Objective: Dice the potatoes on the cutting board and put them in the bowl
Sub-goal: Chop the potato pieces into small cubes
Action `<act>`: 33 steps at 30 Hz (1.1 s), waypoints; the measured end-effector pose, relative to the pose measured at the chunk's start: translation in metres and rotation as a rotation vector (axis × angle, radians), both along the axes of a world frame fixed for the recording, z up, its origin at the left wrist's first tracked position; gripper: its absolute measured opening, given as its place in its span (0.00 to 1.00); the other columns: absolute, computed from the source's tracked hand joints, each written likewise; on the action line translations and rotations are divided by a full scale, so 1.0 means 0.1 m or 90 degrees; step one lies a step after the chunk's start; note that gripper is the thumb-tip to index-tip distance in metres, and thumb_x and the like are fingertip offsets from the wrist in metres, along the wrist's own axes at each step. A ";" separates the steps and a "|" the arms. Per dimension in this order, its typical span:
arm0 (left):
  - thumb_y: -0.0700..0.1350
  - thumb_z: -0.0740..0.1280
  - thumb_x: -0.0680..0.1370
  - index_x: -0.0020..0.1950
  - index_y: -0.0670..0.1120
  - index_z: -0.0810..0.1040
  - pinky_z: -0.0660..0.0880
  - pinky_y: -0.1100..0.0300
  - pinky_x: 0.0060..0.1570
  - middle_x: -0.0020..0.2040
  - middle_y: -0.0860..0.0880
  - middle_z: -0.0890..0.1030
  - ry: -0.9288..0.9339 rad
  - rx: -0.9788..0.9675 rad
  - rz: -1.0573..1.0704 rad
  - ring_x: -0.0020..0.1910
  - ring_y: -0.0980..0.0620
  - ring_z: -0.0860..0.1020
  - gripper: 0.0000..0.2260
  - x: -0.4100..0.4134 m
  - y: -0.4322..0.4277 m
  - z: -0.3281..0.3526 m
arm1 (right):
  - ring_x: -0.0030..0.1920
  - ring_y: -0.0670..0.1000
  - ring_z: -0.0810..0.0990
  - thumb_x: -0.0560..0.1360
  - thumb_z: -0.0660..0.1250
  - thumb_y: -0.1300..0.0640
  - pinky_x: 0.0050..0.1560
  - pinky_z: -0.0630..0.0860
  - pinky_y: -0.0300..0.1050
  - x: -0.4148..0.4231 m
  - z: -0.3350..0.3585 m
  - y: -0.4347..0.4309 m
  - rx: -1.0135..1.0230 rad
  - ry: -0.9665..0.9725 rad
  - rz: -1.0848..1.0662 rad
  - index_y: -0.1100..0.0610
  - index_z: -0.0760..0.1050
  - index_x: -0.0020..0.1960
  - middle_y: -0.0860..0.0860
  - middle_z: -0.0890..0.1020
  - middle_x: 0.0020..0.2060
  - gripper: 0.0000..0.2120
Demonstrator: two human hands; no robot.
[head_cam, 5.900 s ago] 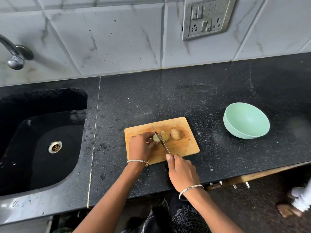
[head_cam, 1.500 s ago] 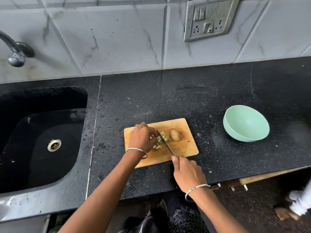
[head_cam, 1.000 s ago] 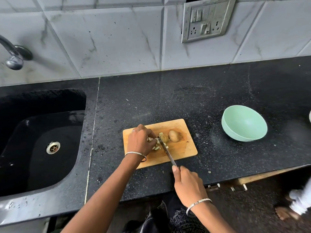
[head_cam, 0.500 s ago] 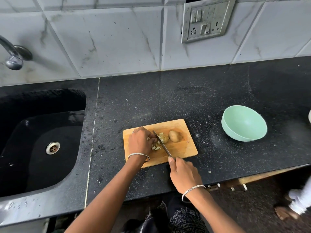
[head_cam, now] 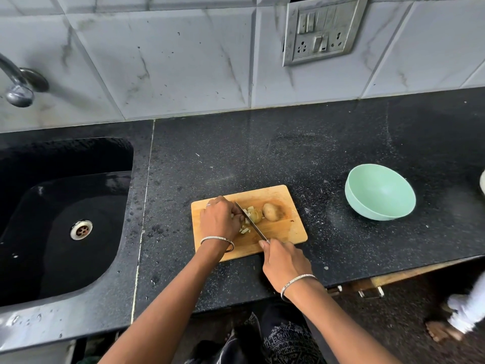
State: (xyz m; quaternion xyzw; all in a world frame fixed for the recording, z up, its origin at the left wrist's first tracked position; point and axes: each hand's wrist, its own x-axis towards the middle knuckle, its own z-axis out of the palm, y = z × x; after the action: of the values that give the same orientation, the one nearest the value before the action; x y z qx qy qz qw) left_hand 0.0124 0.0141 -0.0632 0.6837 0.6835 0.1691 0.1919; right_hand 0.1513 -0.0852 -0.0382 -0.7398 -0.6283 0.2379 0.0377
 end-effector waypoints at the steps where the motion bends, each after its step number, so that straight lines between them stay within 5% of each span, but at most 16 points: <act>1: 0.46 0.73 0.70 0.40 0.53 0.83 0.75 0.51 0.48 0.47 0.50 0.80 0.008 0.002 -0.003 0.51 0.47 0.76 0.01 0.01 -0.01 0.01 | 0.51 0.61 0.80 0.83 0.47 0.43 0.41 0.69 0.49 0.00 -0.01 -0.01 -0.001 0.001 -0.002 0.55 0.73 0.54 0.55 0.80 0.49 0.21; 12: 0.46 0.67 0.72 0.40 0.47 0.81 0.74 0.50 0.46 0.48 0.47 0.78 -0.002 0.004 -0.005 0.50 0.44 0.75 0.05 -0.07 -0.02 0.01 | 0.54 0.62 0.77 0.82 0.46 0.41 0.50 0.74 0.54 0.09 -0.02 -0.11 -0.050 0.050 -0.030 0.54 0.74 0.54 0.57 0.79 0.51 0.23; 19: 0.46 0.71 0.72 0.42 0.49 0.85 0.71 0.58 0.42 0.44 0.48 0.81 -0.031 0.023 -0.033 0.45 0.48 0.77 0.03 -0.23 -0.07 0.13 | 0.51 0.62 0.79 0.83 0.46 0.42 0.42 0.70 0.51 0.07 -0.03 -0.15 0.003 0.046 -0.037 0.54 0.72 0.50 0.56 0.80 0.47 0.21; 27: 0.52 0.76 0.67 0.41 0.55 0.83 0.74 0.55 0.46 0.46 0.51 0.79 0.010 0.005 -0.055 0.47 0.49 0.76 0.06 -0.21 -0.28 0.04 | 0.50 0.62 0.80 0.83 0.46 0.42 0.40 0.69 0.51 -0.03 -0.07 -0.24 0.015 0.063 -0.030 0.54 0.72 0.51 0.55 0.81 0.47 0.21; 33: 0.48 0.76 0.68 0.44 0.54 0.85 0.75 0.52 0.48 0.46 0.51 0.80 -0.026 0.006 -0.040 0.48 0.49 0.76 0.06 -0.15 -0.27 -0.01 | 0.49 0.60 0.80 0.83 0.46 0.42 0.40 0.69 0.50 -0.03 -0.07 -0.30 0.013 0.071 -0.028 0.53 0.70 0.50 0.54 0.81 0.46 0.20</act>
State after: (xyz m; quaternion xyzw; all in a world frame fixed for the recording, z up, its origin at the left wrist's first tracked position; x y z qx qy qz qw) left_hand -0.0023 -0.0124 -0.0640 0.7022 0.6568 0.1800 0.2080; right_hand 0.1484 -0.1155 -0.0455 -0.7388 -0.6110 0.2715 0.0851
